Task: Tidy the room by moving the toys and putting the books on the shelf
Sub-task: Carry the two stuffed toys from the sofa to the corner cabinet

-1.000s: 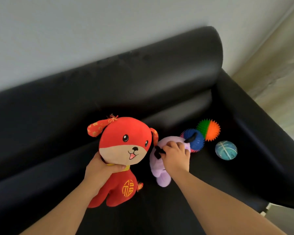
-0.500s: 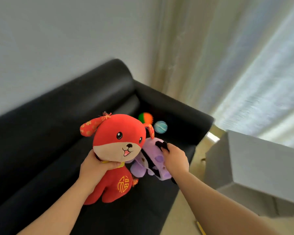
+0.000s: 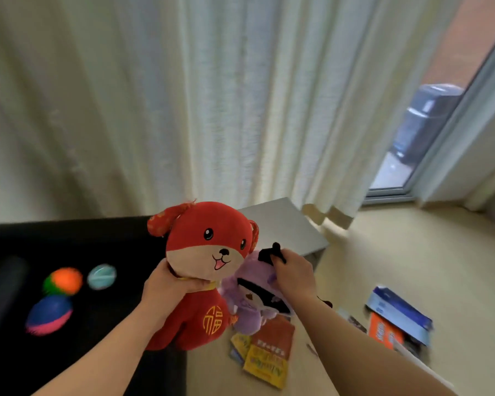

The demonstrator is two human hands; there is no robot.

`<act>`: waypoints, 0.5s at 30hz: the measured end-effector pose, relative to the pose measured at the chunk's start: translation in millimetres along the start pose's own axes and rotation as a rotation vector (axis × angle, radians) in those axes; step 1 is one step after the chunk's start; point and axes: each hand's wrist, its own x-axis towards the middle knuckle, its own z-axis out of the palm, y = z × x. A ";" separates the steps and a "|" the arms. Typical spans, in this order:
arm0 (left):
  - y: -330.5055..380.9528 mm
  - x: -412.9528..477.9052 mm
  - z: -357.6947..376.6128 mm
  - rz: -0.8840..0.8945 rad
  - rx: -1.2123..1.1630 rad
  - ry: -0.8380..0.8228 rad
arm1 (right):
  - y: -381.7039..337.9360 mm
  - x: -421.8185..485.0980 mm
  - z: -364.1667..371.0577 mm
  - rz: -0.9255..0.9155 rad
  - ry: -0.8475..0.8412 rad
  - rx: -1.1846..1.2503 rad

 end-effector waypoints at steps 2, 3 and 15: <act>28.9 17.7 32.9 0.059 0.022 -0.068 | 13.9 23.3 -26.8 0.025 0.065 -0.002; 43.6 26.9 47.1 0.096 0.035 -0.101 | 17.9 33.7 -38.6 0.036 0.092 0.002; 122.1 136.6 172.7 0.197 0.172 -0.358 | 57.5 127.3 -106.7 0.242 0.337 0.061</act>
